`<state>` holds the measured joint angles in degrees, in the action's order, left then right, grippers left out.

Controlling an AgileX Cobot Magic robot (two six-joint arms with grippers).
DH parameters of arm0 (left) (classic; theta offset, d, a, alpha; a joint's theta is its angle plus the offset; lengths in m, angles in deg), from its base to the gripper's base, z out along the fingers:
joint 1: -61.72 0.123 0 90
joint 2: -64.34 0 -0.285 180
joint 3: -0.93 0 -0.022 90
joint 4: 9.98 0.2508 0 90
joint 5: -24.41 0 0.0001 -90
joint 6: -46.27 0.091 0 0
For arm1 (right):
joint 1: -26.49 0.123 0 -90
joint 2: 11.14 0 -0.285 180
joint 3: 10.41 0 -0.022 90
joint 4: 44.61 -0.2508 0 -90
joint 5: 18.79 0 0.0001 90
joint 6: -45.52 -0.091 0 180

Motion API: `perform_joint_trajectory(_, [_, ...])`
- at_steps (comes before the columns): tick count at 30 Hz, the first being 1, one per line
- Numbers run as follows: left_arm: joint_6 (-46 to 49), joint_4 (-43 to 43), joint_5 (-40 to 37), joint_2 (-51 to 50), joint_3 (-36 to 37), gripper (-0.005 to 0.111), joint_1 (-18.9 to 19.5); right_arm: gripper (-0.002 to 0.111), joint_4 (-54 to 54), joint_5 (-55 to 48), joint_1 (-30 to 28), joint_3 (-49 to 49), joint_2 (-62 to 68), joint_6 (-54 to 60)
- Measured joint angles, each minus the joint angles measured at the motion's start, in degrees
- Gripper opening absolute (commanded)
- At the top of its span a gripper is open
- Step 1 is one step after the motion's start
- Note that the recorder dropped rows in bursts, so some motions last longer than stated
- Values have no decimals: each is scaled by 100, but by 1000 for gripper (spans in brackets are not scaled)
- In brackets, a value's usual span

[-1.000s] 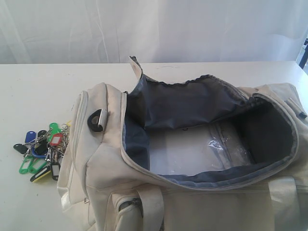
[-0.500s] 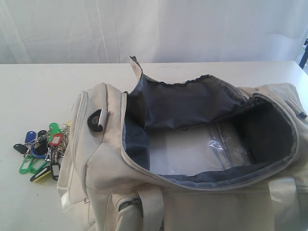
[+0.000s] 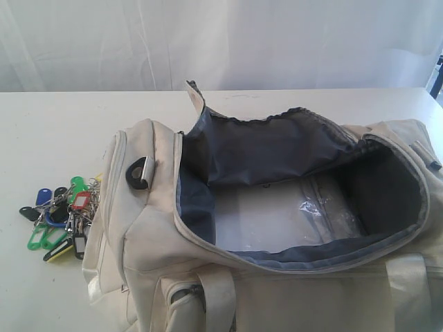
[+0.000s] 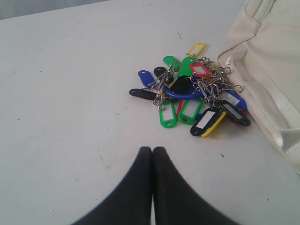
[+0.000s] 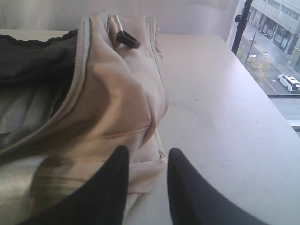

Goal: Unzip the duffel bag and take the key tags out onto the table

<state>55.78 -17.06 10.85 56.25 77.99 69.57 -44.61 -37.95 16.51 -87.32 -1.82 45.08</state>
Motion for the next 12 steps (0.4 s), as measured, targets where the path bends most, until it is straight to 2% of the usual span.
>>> perform_joint_trajectory(12, [0, 0, 0, 0, 0, 0, 0, 28, 0, 0, 0, 0, 0, 44])
